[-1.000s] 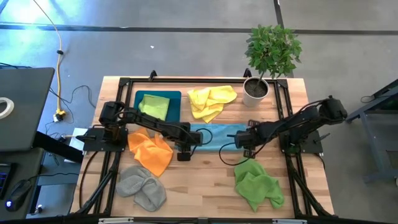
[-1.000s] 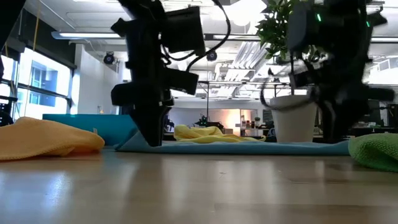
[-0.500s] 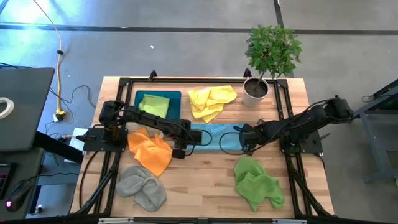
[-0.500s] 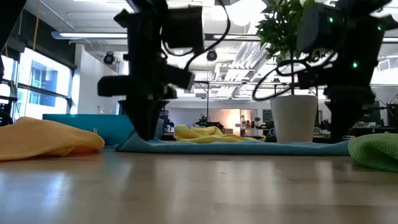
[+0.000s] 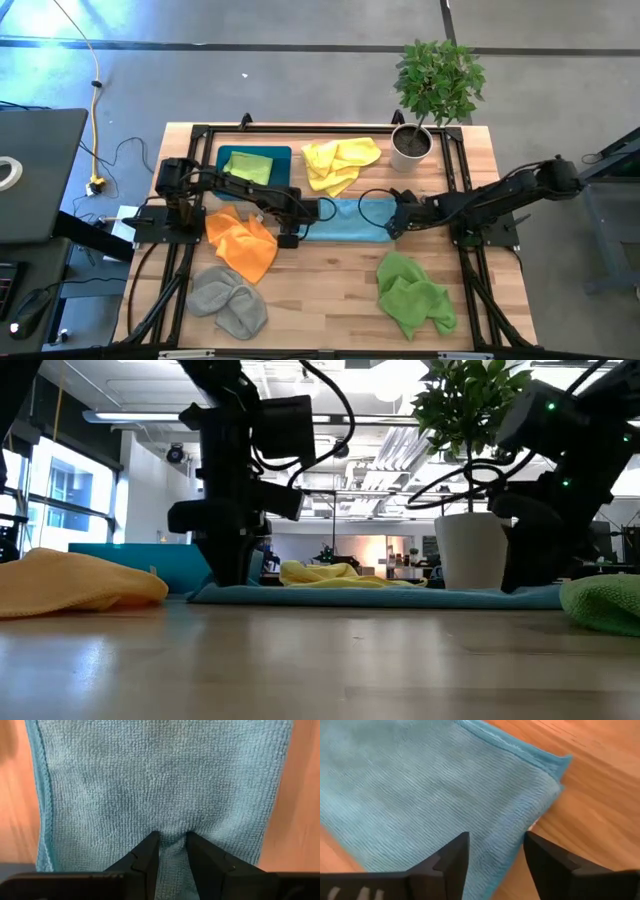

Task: Fold microfiber towels
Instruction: Fold the blue microfiber cloth

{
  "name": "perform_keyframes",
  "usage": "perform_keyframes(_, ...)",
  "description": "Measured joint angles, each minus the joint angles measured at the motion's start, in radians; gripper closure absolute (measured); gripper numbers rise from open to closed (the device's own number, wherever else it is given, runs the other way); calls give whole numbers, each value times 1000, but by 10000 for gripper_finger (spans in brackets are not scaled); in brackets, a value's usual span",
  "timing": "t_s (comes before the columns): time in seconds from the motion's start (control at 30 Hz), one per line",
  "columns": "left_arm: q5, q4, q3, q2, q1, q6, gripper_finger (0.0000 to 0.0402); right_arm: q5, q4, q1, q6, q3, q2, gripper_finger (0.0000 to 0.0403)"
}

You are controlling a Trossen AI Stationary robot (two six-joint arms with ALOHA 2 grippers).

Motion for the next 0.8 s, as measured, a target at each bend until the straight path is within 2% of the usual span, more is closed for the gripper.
perform_keyframes(0.17, 30, 24, -1, 2, -44, 1, 307, 5, 33, -17, 92, -5, 32, 182)
perform_keyframes(0.33, 37, 32, 0, 3, -62, 5, 307, 20, 82, -23, 89, -1, 89, 181)
perform_keyframes(0.47, 24, 29, 14, 6, -69, 5, 307, 42, 88, -23, 93, -2, 107, 215)
perform_keyframes(0.8, 9, 25, 57, 13, -74, 8, 307, 68, 88, -24, 89, -5, 111, 348)
